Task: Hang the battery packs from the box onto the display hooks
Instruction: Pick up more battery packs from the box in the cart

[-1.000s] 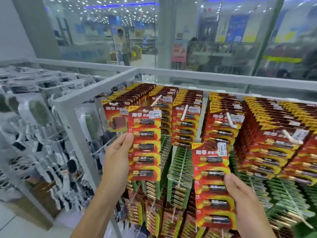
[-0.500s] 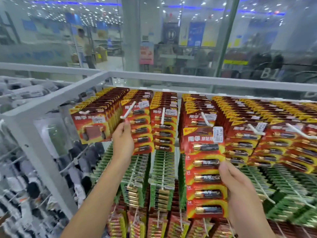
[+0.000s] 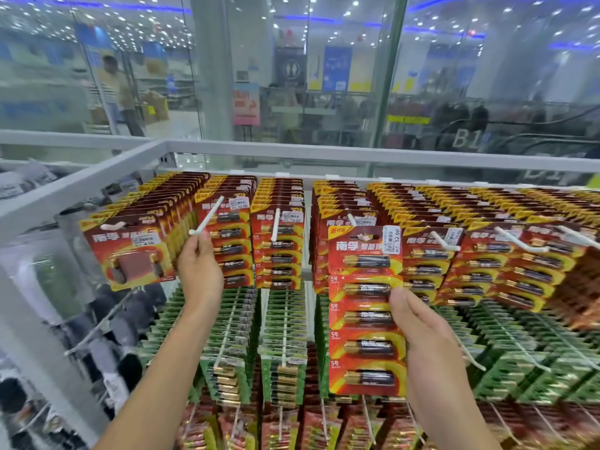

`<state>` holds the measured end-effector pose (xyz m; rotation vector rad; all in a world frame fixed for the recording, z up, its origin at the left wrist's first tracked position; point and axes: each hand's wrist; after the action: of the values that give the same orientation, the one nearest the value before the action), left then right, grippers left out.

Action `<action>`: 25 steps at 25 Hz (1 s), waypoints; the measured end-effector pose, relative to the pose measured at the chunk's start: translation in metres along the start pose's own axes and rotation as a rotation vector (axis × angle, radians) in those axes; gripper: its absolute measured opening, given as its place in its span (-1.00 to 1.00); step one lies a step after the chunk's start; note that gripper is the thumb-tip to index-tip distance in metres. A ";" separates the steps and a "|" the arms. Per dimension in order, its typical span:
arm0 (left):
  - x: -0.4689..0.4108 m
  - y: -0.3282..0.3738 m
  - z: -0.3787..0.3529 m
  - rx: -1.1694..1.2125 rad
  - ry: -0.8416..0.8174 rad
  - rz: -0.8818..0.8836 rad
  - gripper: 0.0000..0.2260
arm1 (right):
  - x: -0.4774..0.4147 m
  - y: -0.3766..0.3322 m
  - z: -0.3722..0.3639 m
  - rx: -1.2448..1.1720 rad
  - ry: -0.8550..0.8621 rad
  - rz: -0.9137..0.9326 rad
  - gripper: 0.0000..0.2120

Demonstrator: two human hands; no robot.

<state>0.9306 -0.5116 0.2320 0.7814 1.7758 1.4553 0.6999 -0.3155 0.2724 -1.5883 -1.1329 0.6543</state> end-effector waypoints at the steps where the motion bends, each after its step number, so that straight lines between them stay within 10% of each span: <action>1: 0.002 0.001 0.001 0.000 0.003 -0.007 -0.76 | 0.002 -0.001 -0.001 0.014 0.011 0.014 -0.23; 5: 0.008 0.006 0.004 0.010 0.002 -0.023 -0.84 | -0.001 -0.004 -0.006 0.057 0.002 -0.003 -0.78; 19: 0.019 -0.004 0.018 -0.076 0.009 -0.063 -0.69 | -0.072 0.023 -0.027 0.311 0.120 0.220 -0.54; 25: 0.061 -0.018 0.052 -0.090 -0.070 -0.016 -0.73 | -0.066 0.046 -0.009 0.298 0.190 0.233 -0.84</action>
<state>0.9376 -0.4366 0.1993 0.7603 1.6497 1.4687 0.6967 -0.3801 0.2244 -1.4986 -0.6811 0.7684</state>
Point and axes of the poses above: each hand's wrist, its own x-axis away from the middle knuckle, its own z-axis out of the back of the hand, y = z × x, and after that the axes turned 8 degrees about y, right-handed
